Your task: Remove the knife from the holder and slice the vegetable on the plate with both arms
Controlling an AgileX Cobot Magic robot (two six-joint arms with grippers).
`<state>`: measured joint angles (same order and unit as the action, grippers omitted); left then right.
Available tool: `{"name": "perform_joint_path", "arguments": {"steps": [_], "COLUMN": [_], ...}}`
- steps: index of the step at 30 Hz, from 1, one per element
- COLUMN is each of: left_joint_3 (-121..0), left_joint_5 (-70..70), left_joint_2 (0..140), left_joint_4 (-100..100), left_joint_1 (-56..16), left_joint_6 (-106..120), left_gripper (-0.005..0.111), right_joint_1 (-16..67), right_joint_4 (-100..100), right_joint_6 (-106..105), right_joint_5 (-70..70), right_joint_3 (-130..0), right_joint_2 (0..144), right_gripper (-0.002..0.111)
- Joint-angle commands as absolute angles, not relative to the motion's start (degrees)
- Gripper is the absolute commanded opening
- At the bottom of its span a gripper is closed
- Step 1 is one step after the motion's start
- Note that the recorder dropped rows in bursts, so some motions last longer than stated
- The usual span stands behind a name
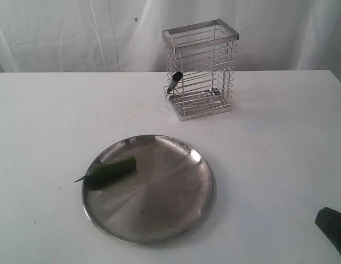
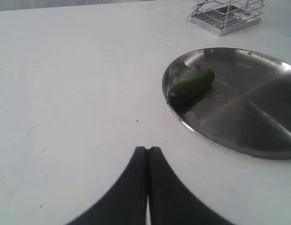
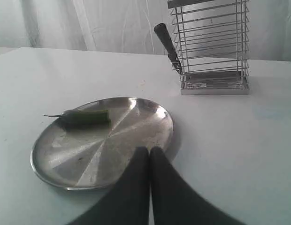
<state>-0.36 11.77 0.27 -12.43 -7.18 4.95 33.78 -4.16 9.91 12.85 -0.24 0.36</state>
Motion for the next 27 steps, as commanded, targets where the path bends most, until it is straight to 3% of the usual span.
{"name": "perform_joint_path", "arguments": {"steps": [1,6,11,19,27], "left_joint_3": [0.0,0.0,0.0,0.0,0.0], "left_joint_5": [12.2,12.2,12.2,12.2,12.2], "left_joint_2": [0.0,0.0,0.0,0.0,0.0], "left_joint_4": [-12.8,-12.8,-12.8,-12.8,-12.8], "left_joint_1": [-7.0,-7.0,-7.0,-7.0,-7.0], "left_joint_6": [4.9,4.9,5.0,5.0,5.0], "left_gripper": [0.000,0.000,0.000,0.000,0.000], "right_joint_1": [33.6,33.6,33.6,35.8,37.3], "right_joint_4": [-1.7,-0.5,0.0,0.0,0.0], "right_joint_6": [12.7,23.7,36.1,30.1,10.4], "right_joint_5": [2.1,-8.9,-10.4,11.6,29.4], "right_joint_3": [0.0,0.0,0.0,-14.6,-36.7], "right_joint_2": [0.0,0.0,0.0,3.7,24.9], "right_gripper": [0.000,0.000,0.000,0.000,0.000]}}
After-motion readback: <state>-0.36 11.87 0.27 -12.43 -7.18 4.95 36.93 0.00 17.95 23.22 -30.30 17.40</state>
